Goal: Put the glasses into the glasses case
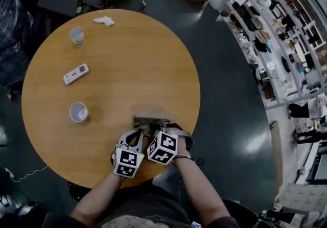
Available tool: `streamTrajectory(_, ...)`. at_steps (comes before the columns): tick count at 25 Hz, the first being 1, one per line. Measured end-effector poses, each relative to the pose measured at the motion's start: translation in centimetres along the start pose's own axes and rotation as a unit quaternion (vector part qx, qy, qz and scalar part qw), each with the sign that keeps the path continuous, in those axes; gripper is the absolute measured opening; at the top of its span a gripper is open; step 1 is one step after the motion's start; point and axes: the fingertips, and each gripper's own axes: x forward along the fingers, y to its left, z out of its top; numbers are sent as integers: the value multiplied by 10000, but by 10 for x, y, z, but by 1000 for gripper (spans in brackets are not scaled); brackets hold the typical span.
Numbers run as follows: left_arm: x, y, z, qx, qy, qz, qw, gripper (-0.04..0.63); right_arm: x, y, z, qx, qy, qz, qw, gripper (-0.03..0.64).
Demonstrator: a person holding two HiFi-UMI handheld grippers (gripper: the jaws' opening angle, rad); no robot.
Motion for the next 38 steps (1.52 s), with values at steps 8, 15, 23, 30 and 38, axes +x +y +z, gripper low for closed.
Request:
streamTrajectory(8,1,1,1,-3,-33,-50,10000,6,7,1,2,-83,-91,-43,9999,-12)
streamTrajectory(15,-1,2,3,-6,-21,-34,10000,6,4,3,2,120,-225,-12,9997,-4)
streamTrajectory(23,0,3,3,-15,-18,-22,10000,6,-9,2,-2,314,-398,-192,9985,57)
streamTrajectory(30,1,5,2,-58,-46,13,10000,6,-42,10,-1,592,-739,-458,9945,58)
streamTrajectory(38,-12,16,16,-97,-572,248,9980,5,-105,33,-5,1625,-1726,-883,9675,58)
